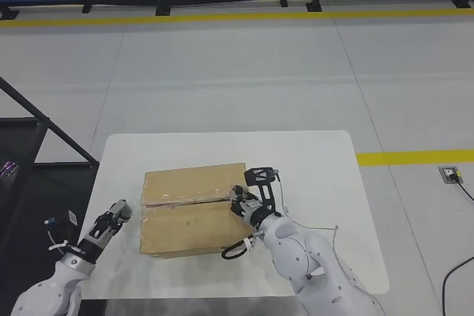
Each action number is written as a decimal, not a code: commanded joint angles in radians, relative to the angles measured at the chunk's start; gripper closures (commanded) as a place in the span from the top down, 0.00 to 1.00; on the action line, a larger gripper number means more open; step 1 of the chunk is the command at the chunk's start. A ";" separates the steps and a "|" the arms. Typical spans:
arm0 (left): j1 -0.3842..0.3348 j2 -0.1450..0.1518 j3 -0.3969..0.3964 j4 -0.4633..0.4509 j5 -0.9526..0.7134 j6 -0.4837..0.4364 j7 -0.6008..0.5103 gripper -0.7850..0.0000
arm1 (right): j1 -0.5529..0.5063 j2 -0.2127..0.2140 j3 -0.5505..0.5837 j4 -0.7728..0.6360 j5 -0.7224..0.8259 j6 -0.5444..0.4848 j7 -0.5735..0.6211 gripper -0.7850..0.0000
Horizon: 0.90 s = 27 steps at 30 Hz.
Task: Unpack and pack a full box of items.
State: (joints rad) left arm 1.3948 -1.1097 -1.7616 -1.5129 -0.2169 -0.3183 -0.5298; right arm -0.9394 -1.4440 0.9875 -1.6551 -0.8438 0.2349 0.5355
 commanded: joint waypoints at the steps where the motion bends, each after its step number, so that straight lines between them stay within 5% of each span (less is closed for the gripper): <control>1: 0.001 0.000 0.000 -0.001 -0.002 -0.001 0.002 0.36 | -0.005 0.000 0.004 -0.005 -0.002 0.000 -0.002 0.00; 9: 0.018 0.000 -0.014 -0.029 -0.031 -0.020 0.017 0.36 | -0.027 0.001 0.021 -0.023 -0.013 -0.002 -0.001 0.00; 13: 0.048 -0.001 -0.032 -0.091 -0.085 -0.032 0.015 0.47 | -0.028 -0.001 0.021 -0.022 -0.018 -0.002 0.002 0.00; 15: 0.067 -0.001 -0.041 -0.132 -0.117 -0.031 0.007 0.87 | -0.028 -0.001 0.020 -0.019 -0.020 -0.005 0.004 0.00; 16: 0.075 -0.001 -0.044 -0.153 -0.133 -0.028 0.002 1.00 | -0.027 -0.002 0.019 -0.017 -0.021 -0.006 0.005 0.00; 22: 0.067 -0.003 -0.022 -0.232 -0.220 0.044 -0.035 1.00 | -0.023 -0.006 0.016 -0.012 -0.025 -0.004 0.010 0.00; 27: -0.008 -0.004 0.041 -0.200 -0.257 0.153 -0.063 1.00 | -0.019 -0.009 0.012 -0.008 -0.031 0.009 0.012 0.00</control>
State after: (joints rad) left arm 1.4036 -1.1132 -1.7347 -1.7243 -0.4699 -0.1876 -0.5853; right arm -0.9591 -1.4529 0.9999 -1.6624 -0.8752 0.2430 0.5465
